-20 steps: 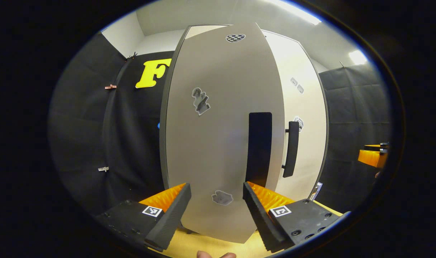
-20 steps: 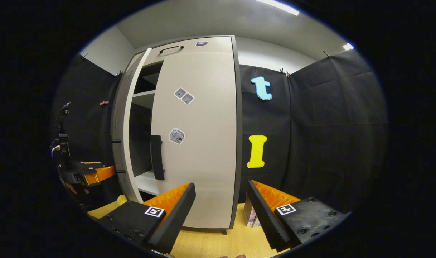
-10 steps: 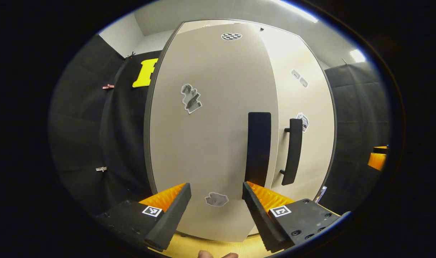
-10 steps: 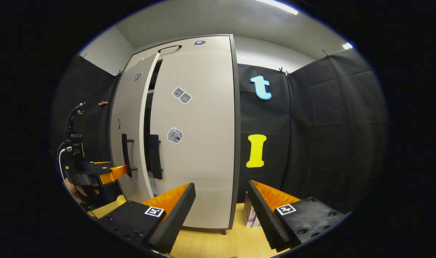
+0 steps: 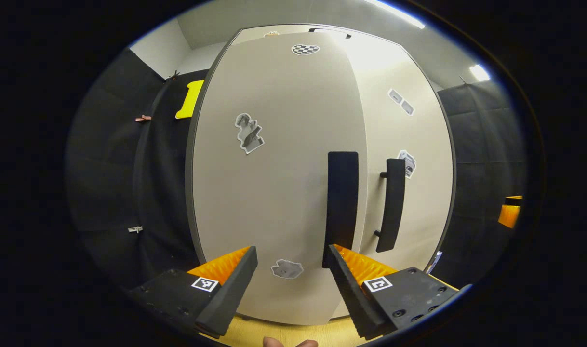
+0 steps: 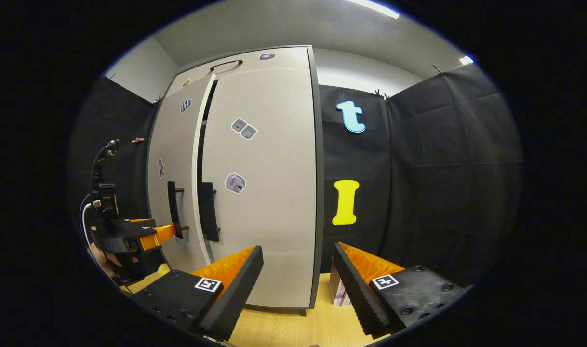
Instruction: Grasp the bottle in the cabinet with the left hand and place it on the coaster, then close the right door with the right hand and the left door with the left hand.
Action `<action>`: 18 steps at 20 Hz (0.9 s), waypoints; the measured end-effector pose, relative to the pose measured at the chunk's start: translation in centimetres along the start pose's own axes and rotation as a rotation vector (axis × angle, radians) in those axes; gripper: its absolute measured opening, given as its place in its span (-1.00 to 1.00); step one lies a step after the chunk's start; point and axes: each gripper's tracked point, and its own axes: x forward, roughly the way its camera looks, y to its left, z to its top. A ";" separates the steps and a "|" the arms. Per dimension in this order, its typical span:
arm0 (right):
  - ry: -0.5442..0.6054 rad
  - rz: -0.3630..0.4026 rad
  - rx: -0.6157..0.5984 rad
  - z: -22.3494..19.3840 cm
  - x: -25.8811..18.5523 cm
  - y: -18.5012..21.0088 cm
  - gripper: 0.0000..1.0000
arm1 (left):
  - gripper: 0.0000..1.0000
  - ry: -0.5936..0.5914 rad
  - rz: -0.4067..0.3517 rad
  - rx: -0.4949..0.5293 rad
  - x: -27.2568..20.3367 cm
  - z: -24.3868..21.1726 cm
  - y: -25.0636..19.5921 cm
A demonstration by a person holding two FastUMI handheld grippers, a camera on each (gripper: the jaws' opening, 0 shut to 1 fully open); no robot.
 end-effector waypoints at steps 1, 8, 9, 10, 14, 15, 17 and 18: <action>-0.001 -0.001 0.002 0.1 -0.1 0.2 0.94 | 0.88 -0.004 -0.003 0.013 -0.5 0.2 0.0; -0.004 0.021 0.010 0.6 -1.7 2.2 0.94 | 0.88 0.003 -0.019 0.006 -4.7 0.1 1.0; -0.008 0.019 0.008 0.8 -1.9 2.4 0.94 | 0.88 0.005 -0.019 0.006 -5.3 0.1 1.2; -0.013 0.019 0.009 1.0 -2.1 2.7 0.94 | 0.88 0.006 -0.019 0.007 -5.9 0.0 1.4; -0.035 0.030 0.018 1.8 -3.0 4.0 0.94 | 0.88 0.006 -0.021 0.010 -8.7 0.2 2.1; -0.040 0.035 0.017 2.0 -3.3 4.4 0.94 | 0.88 0.004 -0.024 0.008 -9.4 0.3 2.2; -0.047 0.034 0.011 2.3 -3.8 4.9 0.94 | 0.88 -0.002 -0.033 0.010 -10.7 0.5 2.1; -0.048 0.036 0.010 2.3 -4.0 5.2 0.94 | 0.88 -0.003 -0.036 0.011 -11.4 0.7 2.2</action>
